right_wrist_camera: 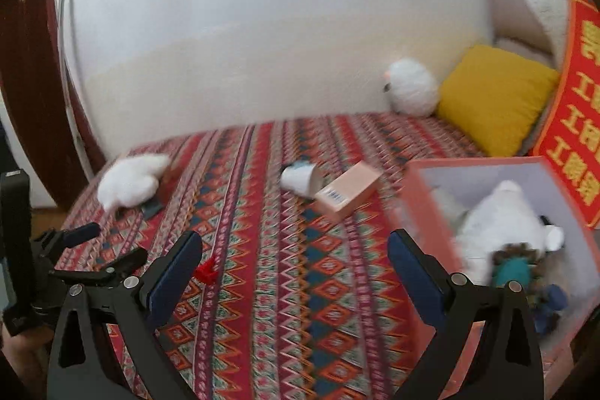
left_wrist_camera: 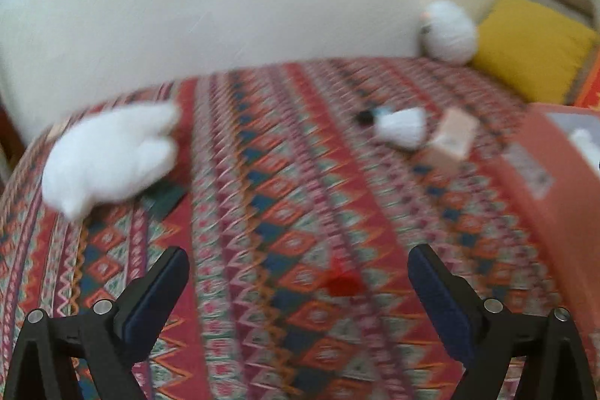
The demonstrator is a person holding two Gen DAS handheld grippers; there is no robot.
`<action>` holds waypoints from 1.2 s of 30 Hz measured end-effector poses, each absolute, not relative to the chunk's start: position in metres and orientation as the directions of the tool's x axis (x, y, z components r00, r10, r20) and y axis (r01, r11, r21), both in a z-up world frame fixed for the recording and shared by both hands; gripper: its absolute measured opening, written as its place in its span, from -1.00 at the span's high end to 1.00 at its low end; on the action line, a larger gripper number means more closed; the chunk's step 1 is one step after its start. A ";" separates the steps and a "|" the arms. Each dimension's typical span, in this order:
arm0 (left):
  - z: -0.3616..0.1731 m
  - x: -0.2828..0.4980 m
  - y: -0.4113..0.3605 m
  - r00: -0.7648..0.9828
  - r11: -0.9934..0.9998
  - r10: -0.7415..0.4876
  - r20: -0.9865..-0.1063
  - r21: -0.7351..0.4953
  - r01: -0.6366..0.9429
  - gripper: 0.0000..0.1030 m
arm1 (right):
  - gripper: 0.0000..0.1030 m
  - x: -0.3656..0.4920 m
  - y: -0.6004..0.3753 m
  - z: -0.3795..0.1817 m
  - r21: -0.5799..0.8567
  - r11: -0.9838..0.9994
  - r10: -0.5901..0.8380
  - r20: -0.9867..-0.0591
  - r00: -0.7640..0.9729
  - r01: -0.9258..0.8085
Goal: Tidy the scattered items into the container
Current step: 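Move both open tools back to the bed, then grasp the white plush toy with left tool while right tool grasps the white lamp cup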
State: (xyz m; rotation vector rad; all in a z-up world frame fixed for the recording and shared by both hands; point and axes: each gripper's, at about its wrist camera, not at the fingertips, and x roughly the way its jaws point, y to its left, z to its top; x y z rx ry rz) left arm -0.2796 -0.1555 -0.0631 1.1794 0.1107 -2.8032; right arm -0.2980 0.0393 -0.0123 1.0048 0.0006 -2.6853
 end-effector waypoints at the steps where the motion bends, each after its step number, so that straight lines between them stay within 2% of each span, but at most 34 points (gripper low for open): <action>1: -0.072 -0.285 -0.167 -0.686 -0.990 -0.072 -0.724 -0.032 0.138 -0.89 | -0.95 -0.310 0.030 -0.021 0.094 -0.963 -0.250 -0.658 -0.710 0.252; 7: -0.104 -0.325 -0.234 -0.618 -0.944 -0.280 -0.735 0.094 0.316 -0.89 | -0.95 -0.393 -0.014 -0.072 0.056 -0.974 -0.191 -0.716 -0.672 0.217; 10: -0.120 -0.344 -0.268 -0.570 -0.904 -0.378 -0.729 0.158 0.399 -0.89 | -0.95 -0.436 -0.031 -0.098 0.017 -0.984 -0.137 -0.714 -0.686 0.180; 13: -0.147 -0.375 -0.275 -0.472 -0.852 -0.498 -0.727 0.311 0.421 -0.89 | -0.95 -0.474 -0.046 -0.124 -0.009 -0.987 -0.106 -0.725 -0.681 0.163; 15: -0.170 -0.395 -0.259 -0.458 -0.811 -0.584 -0.670 0.450 0.375 -0.89 | -0.95 -0.498 -0.055 -0.141 -0.019 -0.987 -0.092 -0.738 -0.668 0.158; 18: -0.191 -0.414 -0.225 -0.492 -0.615 -0.763 -0.418 0.704 0.355 -0.89 | -0.96 -0.530 -0.064 -0.166 -0.024 -0.988 -0.081 -0.754 -0.652 0.151; 23: -0.204 -0.434 -0.202 -0.481 -0.533 -0.809 -0.338 0.768 0.356 -0.89 | -1.00 -0.555 -0.072 -0.196 -0.014 -0.989 -0.079 -0.791 -0.607 0.147; 27: -0.197 -0.449 -0.217 -0.482 -0.322 -0.866 -0.134 0.886 0.333 -0.99 | -0.99 -0.559 -0.071 -0.191 0.027 -0.986 -0.123 -0.779 -0.615 0.163; 30: -0.211 -0.462 -0.242 -0.479 -0.367 -0.841 -0.254 0.916 0.159 -1.00 | -1.00 -0.565 -0.070 -0.190 0.041 -0.987 -0.130 -0.778 -0.614 0.156; 32: -0.219 -0.461 -0.247 -0.526 -0.399 -0.800 -0.289 0.911 0.106 -0.99 | -1.00 -0.571 -0.070 -0.191 0.042 -0.988 -0.127 -0.776 -0.618 0.150; 33: -0.217 -0.461 -0.251 -0.545 -0.437 -0.775 -0.319 0.894 0.098 -0.99 | -0.86 -0.574 -0.071 -0.191 0.041 -0.987 -0.130 -0.774 -0.620 0.155; 34: -0.215 -0.462 -0.256 -0.563 -0.474 -0.749 -0.348 0.876 0.089 -0.84 | -0.54 -0.575 -0.071 -0.189 0.038 -0.986 -0.133 -0.772 -0.621 0.164; 35: -0.214 -0.462 -0.263 -0.553 -0.524 -0.735 -0.391 0.846 0.099 -0.34 | 0.49 -0.574 -0.072 -0.186 0.025 -0.984 -0.131 -0.772 -0.623 0.175; 36: -0.214 -0.461 -0.268 -0.542 -0.527 -0.747 -0.386 0.840 0.128 -0.30 | 0.84 -0.572 -0.072 -0.181 0.022 -0.982 -0.135 -0.767 -0.628 0.185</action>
